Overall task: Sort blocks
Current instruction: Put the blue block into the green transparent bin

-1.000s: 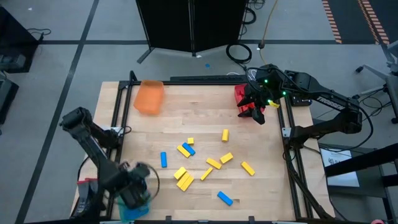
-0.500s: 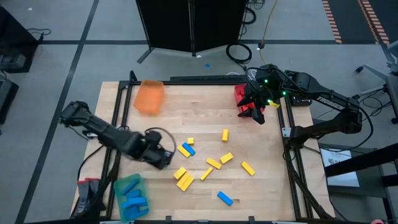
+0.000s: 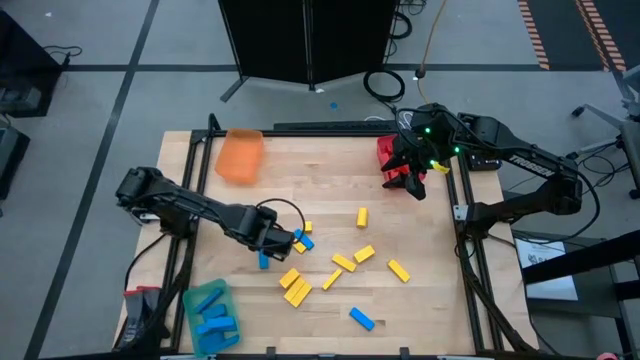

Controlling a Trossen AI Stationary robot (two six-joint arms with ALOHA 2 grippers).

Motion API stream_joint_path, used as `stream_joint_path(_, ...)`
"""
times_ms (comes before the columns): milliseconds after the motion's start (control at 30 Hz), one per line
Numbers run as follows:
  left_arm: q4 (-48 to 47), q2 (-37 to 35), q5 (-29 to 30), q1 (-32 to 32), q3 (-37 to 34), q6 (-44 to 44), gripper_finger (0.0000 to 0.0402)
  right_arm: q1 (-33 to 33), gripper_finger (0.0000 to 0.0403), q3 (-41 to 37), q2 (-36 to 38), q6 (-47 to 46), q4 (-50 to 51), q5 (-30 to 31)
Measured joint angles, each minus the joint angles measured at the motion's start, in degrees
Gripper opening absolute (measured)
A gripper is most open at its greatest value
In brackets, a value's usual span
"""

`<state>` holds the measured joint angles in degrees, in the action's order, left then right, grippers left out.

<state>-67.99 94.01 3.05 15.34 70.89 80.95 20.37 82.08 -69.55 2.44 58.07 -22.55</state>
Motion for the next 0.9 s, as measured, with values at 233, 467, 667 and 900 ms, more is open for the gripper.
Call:
stream_joint_path(233,0.2,1.5,2.2,0.0,-0.2,10.8,0.0269,0.0,0.0235,0.0,0.0,0.2,0.0,0.0)
stream_joint_path(467,5.1,2.4,-1.8,1.4,-5.8,18.2,0.0288,0.0,0.0235,0.0,0.0,0.2,0.0,0.0)
stream_joint_path(667,17.4,2.5,-5.0,2.7,-12.7,21.1,0.0288,0.0,0.0235,0.0,0.0,0.2,0.0,0.0)
stream_joint_path(900,21.5,2.4,-5.6,2.4,-17.6,23.4,0.0288,0.0,0.0235,0.0,0.0,0.4,0.0,0.0)
